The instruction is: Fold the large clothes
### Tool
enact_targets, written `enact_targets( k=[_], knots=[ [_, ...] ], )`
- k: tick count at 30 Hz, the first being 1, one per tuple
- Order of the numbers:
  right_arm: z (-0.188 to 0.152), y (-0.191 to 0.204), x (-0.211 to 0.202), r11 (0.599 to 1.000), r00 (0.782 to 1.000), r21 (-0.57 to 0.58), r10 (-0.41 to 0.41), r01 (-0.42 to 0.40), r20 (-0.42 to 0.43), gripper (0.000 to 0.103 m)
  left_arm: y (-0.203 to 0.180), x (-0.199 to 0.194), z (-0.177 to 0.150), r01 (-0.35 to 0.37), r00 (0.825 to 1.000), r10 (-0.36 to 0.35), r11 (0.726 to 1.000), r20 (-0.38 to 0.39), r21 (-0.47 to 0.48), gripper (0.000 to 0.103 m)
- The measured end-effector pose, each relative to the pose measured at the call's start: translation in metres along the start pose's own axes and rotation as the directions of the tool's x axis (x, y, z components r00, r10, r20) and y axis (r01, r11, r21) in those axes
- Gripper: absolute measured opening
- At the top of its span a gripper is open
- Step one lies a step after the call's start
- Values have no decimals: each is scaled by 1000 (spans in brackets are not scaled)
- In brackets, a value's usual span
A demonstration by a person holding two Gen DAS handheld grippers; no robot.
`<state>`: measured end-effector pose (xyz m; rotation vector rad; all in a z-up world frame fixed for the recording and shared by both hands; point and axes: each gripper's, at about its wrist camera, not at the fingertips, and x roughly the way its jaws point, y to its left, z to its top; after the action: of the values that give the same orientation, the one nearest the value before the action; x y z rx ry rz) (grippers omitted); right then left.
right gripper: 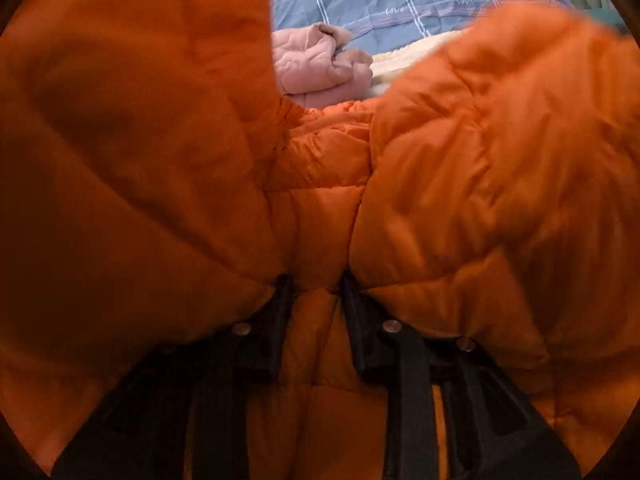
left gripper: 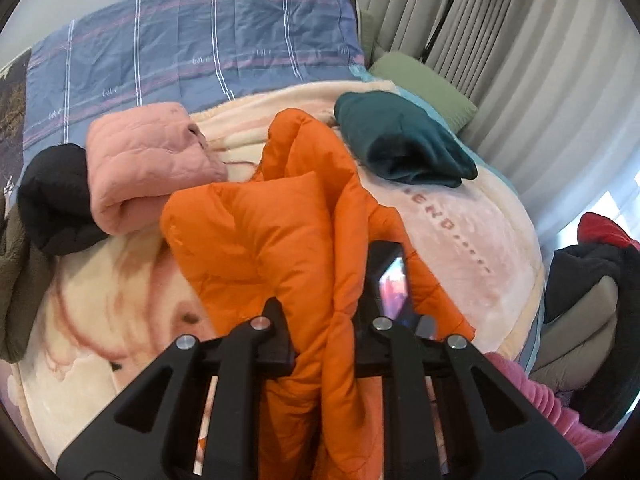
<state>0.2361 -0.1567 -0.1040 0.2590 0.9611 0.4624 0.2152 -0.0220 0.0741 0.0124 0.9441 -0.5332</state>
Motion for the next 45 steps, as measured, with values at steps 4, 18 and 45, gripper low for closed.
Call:
enact_targets(
  k=[4, 18, 45],
  knots=[
    [-5, -10, -30, 999, 999, 32, 21, -23, 42, 27, -10, 9, 14, -20, 999, 19, 999, -28, -33, 16],
    [-81, -5, -59, 977, 979, 100, 196, -191, -48, 22, -48, 65, 13, -107, 985, 112, 993, -135, 45, 18],
    [-154, 46, -196, 986, 846, 0, -146, 169, 513, 32, -119, 163, 35, -110, 904, 130, 991, -407, 72, 46]
  ],
)
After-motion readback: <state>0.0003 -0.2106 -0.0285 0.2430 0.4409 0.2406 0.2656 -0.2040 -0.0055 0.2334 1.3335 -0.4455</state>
